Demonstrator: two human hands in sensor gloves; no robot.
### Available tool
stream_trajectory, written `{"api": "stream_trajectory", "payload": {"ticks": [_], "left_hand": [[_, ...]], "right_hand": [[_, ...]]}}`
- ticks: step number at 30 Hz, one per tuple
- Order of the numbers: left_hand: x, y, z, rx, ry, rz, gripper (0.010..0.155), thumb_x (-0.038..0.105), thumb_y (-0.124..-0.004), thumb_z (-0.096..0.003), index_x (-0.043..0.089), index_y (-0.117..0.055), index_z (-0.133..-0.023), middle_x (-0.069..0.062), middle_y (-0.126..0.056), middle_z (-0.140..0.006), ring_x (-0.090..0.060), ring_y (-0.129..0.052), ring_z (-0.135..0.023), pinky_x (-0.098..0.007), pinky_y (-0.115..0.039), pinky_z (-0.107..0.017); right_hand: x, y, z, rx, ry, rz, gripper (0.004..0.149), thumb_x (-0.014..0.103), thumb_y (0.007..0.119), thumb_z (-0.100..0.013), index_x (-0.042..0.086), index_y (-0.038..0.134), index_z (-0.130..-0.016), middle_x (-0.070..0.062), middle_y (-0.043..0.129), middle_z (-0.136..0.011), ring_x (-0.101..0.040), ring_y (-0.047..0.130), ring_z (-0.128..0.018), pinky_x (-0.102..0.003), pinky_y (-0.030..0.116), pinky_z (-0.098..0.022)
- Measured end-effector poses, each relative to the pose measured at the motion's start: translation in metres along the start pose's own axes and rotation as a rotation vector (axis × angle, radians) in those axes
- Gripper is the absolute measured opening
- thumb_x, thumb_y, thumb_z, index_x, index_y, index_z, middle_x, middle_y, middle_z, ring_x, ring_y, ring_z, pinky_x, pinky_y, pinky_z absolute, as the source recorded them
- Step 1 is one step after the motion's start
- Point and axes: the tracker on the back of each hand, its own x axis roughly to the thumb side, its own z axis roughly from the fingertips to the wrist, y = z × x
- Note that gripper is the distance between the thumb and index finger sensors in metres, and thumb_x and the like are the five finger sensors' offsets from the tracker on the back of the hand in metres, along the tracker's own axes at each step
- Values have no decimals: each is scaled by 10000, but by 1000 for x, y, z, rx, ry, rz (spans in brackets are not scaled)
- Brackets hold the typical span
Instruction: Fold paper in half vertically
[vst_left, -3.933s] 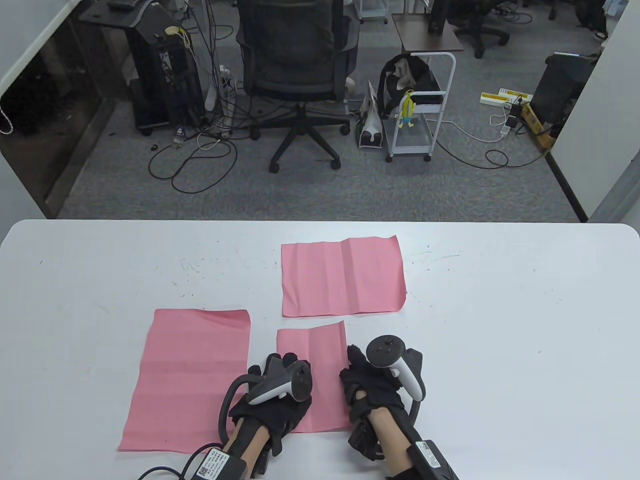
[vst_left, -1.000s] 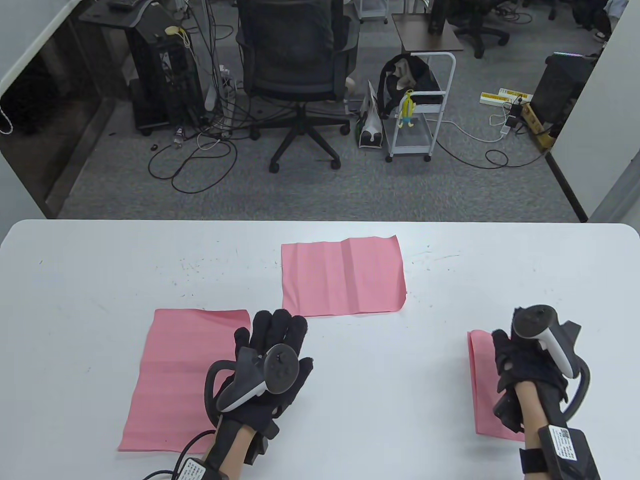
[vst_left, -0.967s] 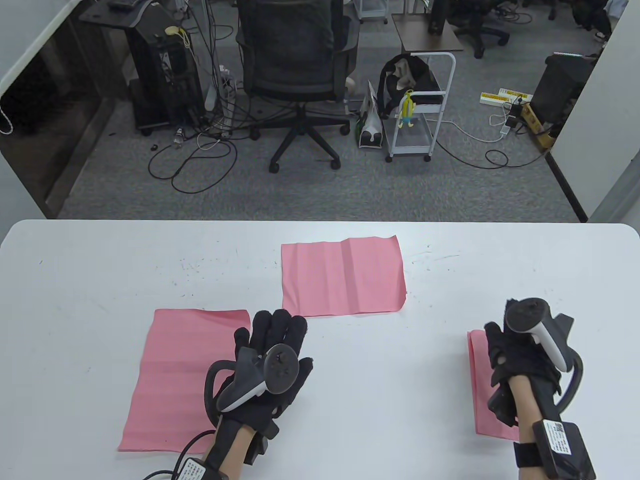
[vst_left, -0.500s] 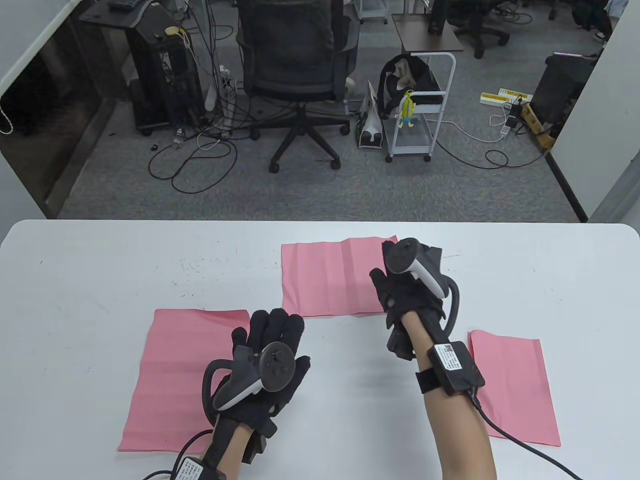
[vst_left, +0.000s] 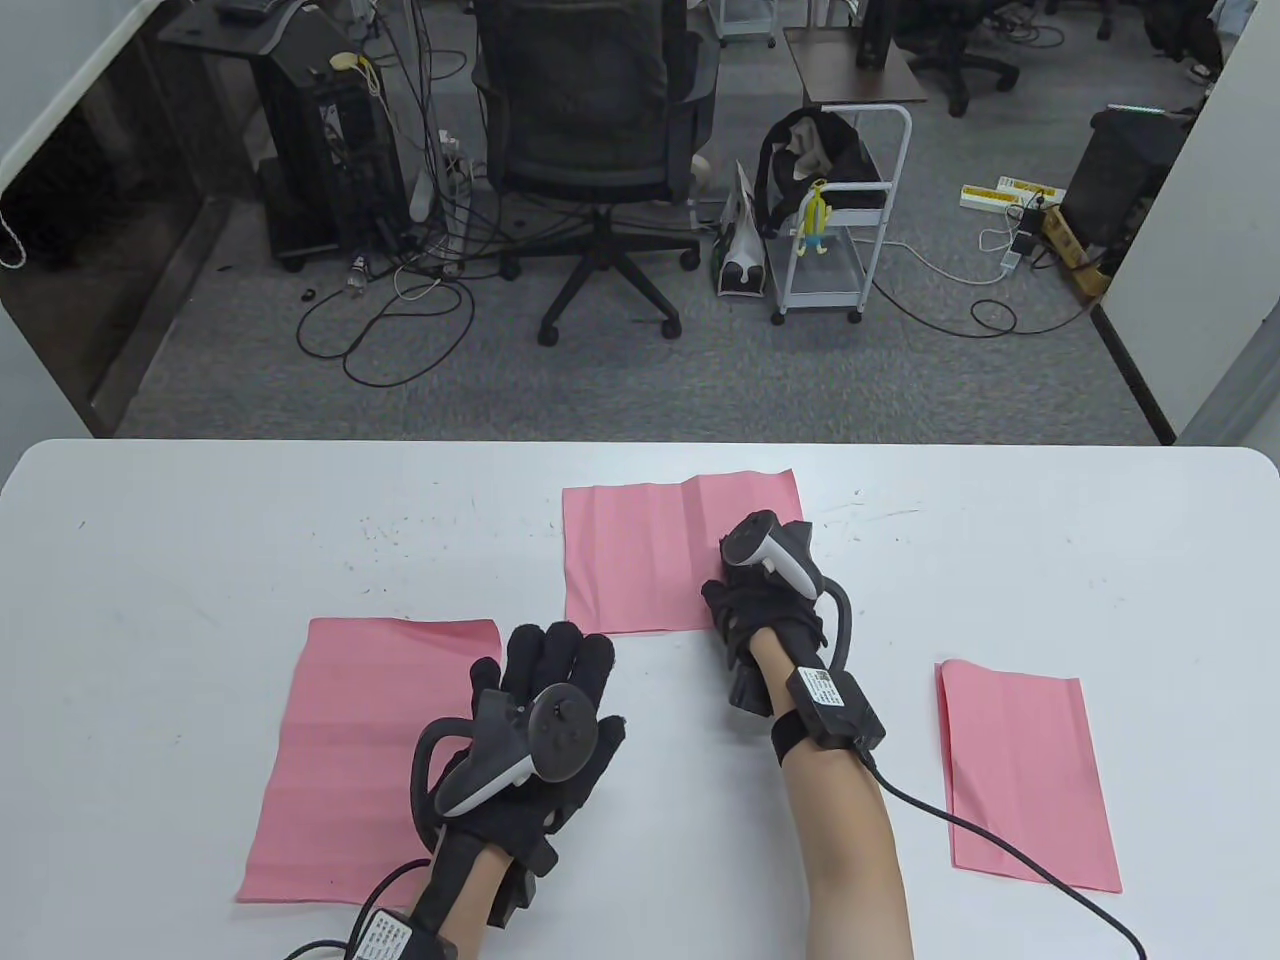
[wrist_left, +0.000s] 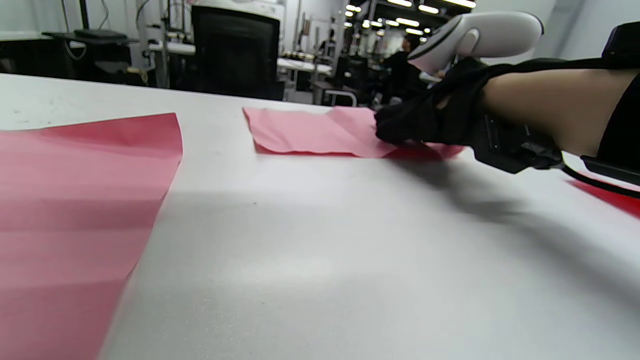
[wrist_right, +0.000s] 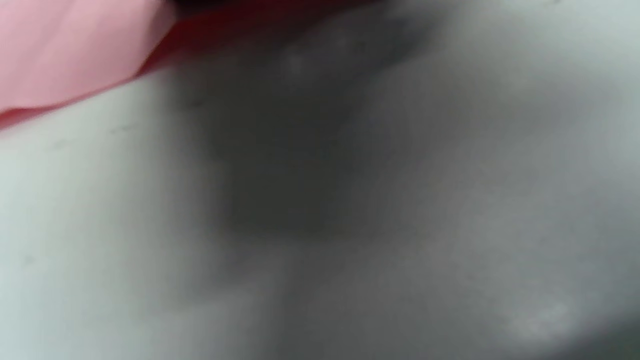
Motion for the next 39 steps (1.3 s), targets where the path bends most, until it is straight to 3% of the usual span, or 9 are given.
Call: {"api": "stream_trajectory", "payload": {"ticks": [9,16,39], "left_hand": [[2,-1,-1,-10,-1,-7,773,645,-422,-545,358,-71,-1172,-13,-49,-1279,-372,-78,-1173,-675,-212,-822],[4,0,1,-2,-9,-9,773,646,-422,-545,358,-72,-1171,-12,-52,-1279,-372,-81,-1174,-676,-215,-821],[3,10,12,32,-51,34,775,650,-419,-549,355,-64,-1172,-18,-50,-1282,-376,-84,-1176,-676,-222,-823]], "right_hand": [[-8,13,-8,48,-10,-15,677,568,561,-499,488,151,-1033,109,-25,-1135,-272,-49,-1049,-545,85,-764],[-17,26,9,60,-27,9,674,562,548,-494,474,139,-1023,87,-33,-1118,-293,-55,-1025,-558,91,-735],[-59,123,142,56,0,116,657,583,452,-498,438,77,-1019,16,-47,-1113,-352,-34,-1019,-595,114,-735]]}}
